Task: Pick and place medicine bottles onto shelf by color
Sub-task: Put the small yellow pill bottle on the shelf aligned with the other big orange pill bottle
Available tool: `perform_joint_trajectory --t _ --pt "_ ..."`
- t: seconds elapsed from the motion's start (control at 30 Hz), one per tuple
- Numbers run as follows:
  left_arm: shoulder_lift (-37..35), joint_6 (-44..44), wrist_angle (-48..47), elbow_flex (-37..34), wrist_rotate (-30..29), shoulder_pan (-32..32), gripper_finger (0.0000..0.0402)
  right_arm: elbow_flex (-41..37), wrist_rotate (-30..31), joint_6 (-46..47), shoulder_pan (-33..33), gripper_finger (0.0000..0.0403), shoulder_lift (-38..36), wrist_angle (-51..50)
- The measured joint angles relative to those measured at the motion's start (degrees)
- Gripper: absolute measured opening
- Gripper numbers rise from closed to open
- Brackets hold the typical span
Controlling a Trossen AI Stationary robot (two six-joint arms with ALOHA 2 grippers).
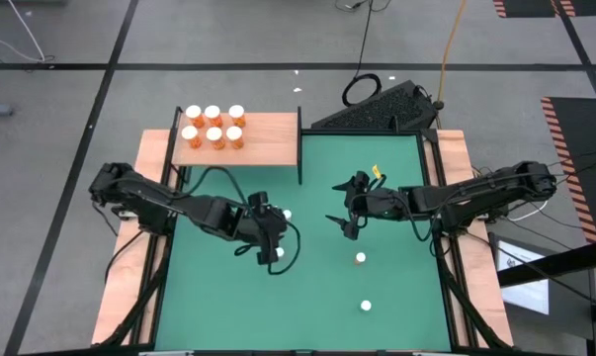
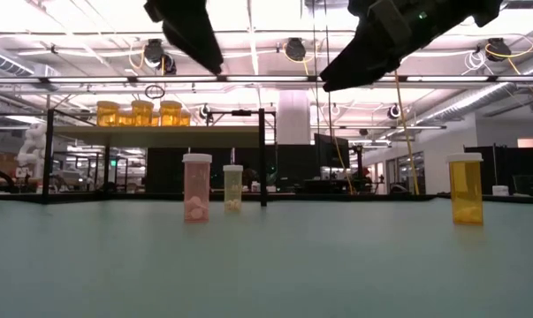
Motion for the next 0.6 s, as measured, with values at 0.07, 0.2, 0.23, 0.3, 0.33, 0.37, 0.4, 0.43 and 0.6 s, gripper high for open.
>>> perform_joint_trajectory --t 0.07,0.2,0.23,0.3,0.33,0.37,0.4,0.43,0.6 --pt "-0.02 -0.48 0.67 -0.80 0.14 0.02 0.0249 0.00 0.01 -0.69 0.00 0.0392 0.01 0.01" --pt "0.04 -1.03 1.90 -1.79 0.33 1.20 0.0301 0.00 0.04 -1.90 0.00 0.0392 0.00 0.02" --pt "0.06 -1.90 1.98 -1.84 0.33 1.70 0.0312 0.00 0.02 -2.16 0.00 0.0392 0.00 0.02" --pt "0.11 -4.43 1.77 -1.92 0.33 2.75 0.0332 0.00 0.05 -2.87 0.00 0.0392 0.00 0.07" --pt "0.11 -5.97 1.82 -1.93 0.33 3.34 0.0338 0.00 0.06 -3.49 0.00 0.0392 0.00 0.08" --pt "0.11 -7.36 1.84 -1.93 0.33 3.98 0.0342 0.00 0.07 -4.10 0.00 0.0392 0.00 0.16" --pt "0.11 -8.29 1.83 -1.93 0.33 4.56 0.0343 0.00 0.07 -4.79 0.00 0.0392 0.00 0.27" --pt "0.11 -8.74 1.83 -1.93 0.33 5.06 0.0342 0.00 0.07 -5.31 0.00 0.0392 0.00 0.34" --pt "0.11 -8.81 2.01 -1.93 0.31 6.18 0.0322 0.00 0.09 -7.03 -0.02 0.0392 -0.09 0.42"
